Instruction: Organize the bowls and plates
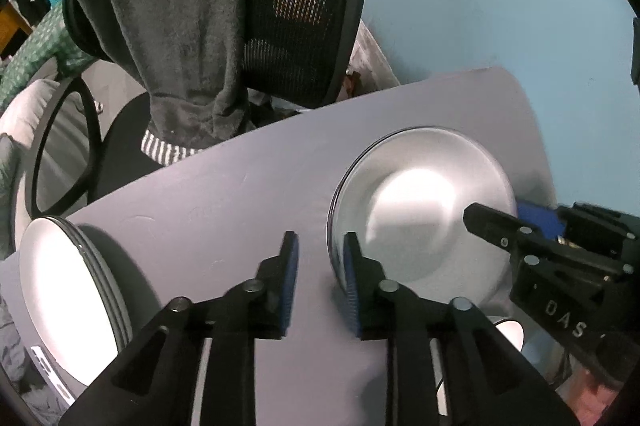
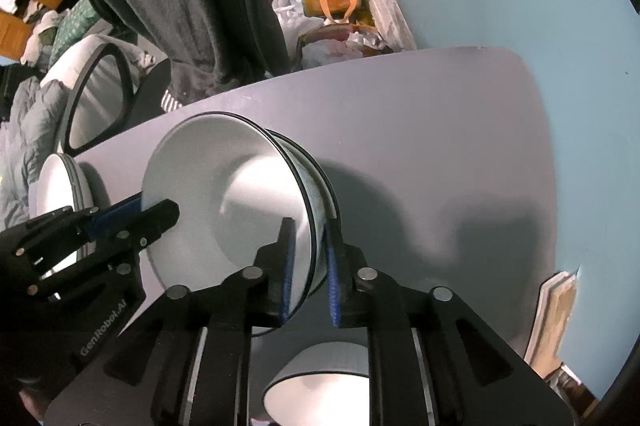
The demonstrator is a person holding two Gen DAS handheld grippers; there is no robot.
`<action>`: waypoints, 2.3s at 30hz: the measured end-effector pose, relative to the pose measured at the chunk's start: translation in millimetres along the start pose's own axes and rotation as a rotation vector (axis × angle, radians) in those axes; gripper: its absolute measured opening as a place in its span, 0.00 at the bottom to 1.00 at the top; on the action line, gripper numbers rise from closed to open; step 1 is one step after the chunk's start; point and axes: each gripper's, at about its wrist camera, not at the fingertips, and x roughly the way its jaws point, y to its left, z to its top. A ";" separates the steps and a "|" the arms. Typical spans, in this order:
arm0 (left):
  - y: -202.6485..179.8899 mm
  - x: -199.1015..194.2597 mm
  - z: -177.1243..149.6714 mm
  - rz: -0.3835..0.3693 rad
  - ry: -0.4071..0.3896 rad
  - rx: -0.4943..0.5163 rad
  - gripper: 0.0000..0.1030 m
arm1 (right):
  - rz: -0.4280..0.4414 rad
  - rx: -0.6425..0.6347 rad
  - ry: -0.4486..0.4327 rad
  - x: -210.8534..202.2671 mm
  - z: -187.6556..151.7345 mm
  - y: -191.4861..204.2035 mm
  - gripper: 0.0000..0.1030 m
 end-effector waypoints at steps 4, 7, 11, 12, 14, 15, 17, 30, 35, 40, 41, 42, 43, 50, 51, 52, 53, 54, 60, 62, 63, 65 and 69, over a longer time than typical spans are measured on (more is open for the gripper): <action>0.0 -12.9 -2.9 0.014 -0.040 0.005 0.32 | -0.032 -0.003 -0.045 -14.3 -0.2 1.0 0.31; 1.7 -29.6 -5.4 0.009 -0.075 -0.004 0.41 | -0.051 -0.006 -0.072 -26.7 -1.5 3.3 0.31; 5.2 -52.0 -10.4 0.002 -0.130 -0.013 0.53 | -0.074 -0.011 -0.119 -47.7 -5.4 8.5 0.43; 6.1 -57.2 -12.7 -0.003 -0.142 -0.014 0.53 | -0.073 -0.011 -0.131 -53.9 -7.0 10.0 0.44; 6.4 -69.6 -16.9 -0.020 -0.163 -0.010 0.58 | -0.081 -0.017 -0.153 -63.2 -9.2 13.4 0.47; 5.9 -75.0 -19.0 -0.025 -0.173 -0.009 0.60 | -0.092 -0.023 -0.169 -70.3 -11.5 15.9 0.49; 6.8 -88.0 -24.8 -0.037 -0.199 -0.009 0.65 | -0.103 -0.026 -0.188 -79.0 -14.4 18.4 0.50; 18.3 -140.3 -55.6 -0.096 -0.244 -0.027 0.70 | -0.129 -0.006 -0.311 -133.1 -51.2 36.9 0.59; 25.7 -155.3 -72.8 -0.072 -0.273 -0.003 0.74 | -0.161 0.024 -0.324 -145.2 -72.1 40.4 0.59; 33.6 -164.3 -90.3 -0.056 -0.277 0.015 0.75 | -0.168 0.050 -0.324 -151.9 -91.0 43.7 0.62; 34.6 -164.9 -93.4 -0.055 -0.277 0.016 0.75 | -0.165 0.056 -0.321 -151.5 -94.1 44.1 0.63; 35.8 -166.1 -96.7 -0.056 -0.276 0.019 0.75 | -0.162 0.064 -0.318 -151.4 -98.4 43.8 0.63; 36.7 -166.8 -99.9 -0.055 -0.274 0.021 0.76 | -0.159 0.071 -0.314 -151.5 -102.5 44.1 0.63; 38.0 -170.4 -117.0 -0.058 -0.274 0.045 0.78 | -0.159 0.127 -0.300 -151.5 -128.8 40.5 0.63; 37.5 -169.7 -118.6 -0.059 -0.274 0.049 0.78 | -0.157 0.136 -0.297 -151.1 -132.8 39.7 0.63; 36.7 -168.5 -120.2 -0.058 -0.272 0.054 0.78 | -0.155 0.145 -0.294 -150.5 -136.4 39.1 0.63; 36.0 -167.4 -121.4 -0.056 -0.271 0.055 0.78 | -0.155 0.151 -0.291 -149.7 -139.9 39.0 0.63; 35.0 -165.6 -122.6 -0.060 -0.265 0.061 0.78 | -0.157 0.158 -0.287 -148.4 -142.4 38.4 0.63; 24.9 -160.9 -128.3 -0.067 -0.254 0.108 0.78 | -0.162 0.190 -0.281 -148.5 -159.6 33.1 0.63; 21.1 -159.6 -129.6 -0.069 -0.250 0.122 0.78 | -0.165 0.198 -0.279 -148.2 -163.4 32.0 0.63; 19.6 -158.6 -129.8 -0.070 -0.249 0.128 0.78 | -0.164 0.203 -0.278 -147.6 -165.3 31.4 0.63; 15.8 -156.5 -130.1 -0.070 -0.249 0.142 0.78 | -0.162 0.213 -0.276 -147.0 -168.3 29.3 0.63; 8.4 -149.8 -130.8 -0.071 -0.241 0.161 0.78 | -0.161 0.227 -0.268 -142.6 -174.4 24.5 0.63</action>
